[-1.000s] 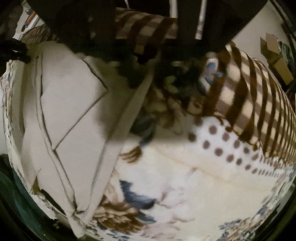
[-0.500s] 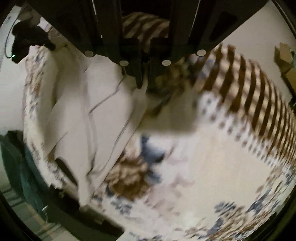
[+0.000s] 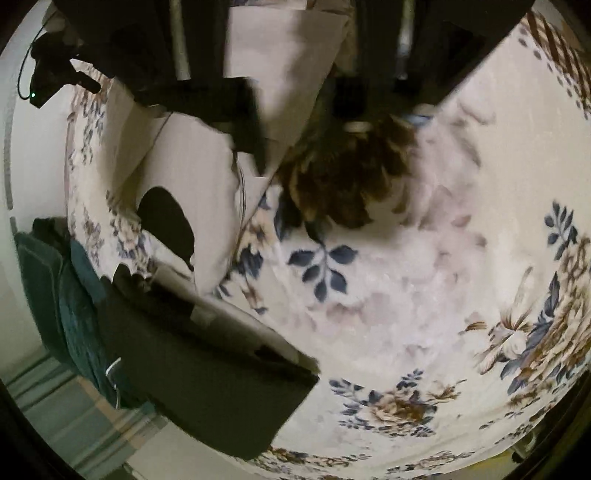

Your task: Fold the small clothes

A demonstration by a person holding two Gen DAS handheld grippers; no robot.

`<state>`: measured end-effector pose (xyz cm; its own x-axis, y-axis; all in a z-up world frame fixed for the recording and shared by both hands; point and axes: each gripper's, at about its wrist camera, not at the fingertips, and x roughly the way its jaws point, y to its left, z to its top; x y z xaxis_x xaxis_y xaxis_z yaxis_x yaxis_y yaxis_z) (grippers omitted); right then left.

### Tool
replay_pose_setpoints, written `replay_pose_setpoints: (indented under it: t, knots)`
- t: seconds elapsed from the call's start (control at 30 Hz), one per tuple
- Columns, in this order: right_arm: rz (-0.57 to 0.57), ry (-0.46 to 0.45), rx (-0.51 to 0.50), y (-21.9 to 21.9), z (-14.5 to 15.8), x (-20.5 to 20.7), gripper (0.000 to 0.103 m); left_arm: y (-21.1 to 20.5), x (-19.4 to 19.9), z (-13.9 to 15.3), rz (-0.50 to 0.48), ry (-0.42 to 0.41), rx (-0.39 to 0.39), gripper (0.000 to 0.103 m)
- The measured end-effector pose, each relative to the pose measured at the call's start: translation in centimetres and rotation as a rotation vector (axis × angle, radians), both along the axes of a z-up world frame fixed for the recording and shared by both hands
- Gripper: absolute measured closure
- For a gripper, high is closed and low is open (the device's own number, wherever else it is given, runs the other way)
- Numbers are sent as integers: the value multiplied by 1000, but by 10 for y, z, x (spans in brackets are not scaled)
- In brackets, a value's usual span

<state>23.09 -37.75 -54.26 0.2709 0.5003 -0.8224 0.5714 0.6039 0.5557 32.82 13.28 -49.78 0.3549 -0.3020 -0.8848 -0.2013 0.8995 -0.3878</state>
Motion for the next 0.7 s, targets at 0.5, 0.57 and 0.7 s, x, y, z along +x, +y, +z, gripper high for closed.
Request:
replay_pose_setpoints:
  t: [0.5,0.57,0.7]
  knots:
    - [180,31,-157,31,-33,15,41,-48,-8,-65,-225,60,65,82]
    - [130,33,-183,24,-33,17,48,-51,-8,-62,-243,29,76,90]
    - [252,42,-200,44,-36,26,92,-50,-9,-60,-260,15,89,95]
